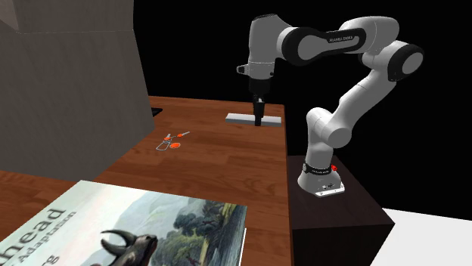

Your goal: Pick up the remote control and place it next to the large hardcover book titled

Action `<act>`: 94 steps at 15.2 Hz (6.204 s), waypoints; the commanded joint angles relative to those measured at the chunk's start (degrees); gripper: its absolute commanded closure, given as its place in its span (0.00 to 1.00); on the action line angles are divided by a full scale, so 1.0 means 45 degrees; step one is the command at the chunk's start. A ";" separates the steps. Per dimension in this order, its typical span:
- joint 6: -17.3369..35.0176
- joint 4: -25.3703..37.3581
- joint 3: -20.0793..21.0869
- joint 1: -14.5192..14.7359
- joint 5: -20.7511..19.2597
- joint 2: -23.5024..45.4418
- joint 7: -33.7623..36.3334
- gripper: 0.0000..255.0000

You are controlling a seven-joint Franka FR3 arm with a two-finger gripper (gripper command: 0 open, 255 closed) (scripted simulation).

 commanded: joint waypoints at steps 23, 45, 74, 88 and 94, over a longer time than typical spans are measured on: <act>-0.2199 0.2815 -0.0124 -0.0088 -0.0143 0.0626 0.0025 1.00; -0.3382 0.7518 0.2840 0.0270 0.0794 0.3912 0.3528 1.00; -0.0749 0.9652 0.6753 0.1182 -0.0725 0.8954 0.8457 1.00; 0.0562 0.8147 0.6716 0.1175 -0.0574 0.8710 0.8361 1.00; 0.0562 0.8147 0.6716 0.1175 -0.0574 0.8710 0.8360 0.00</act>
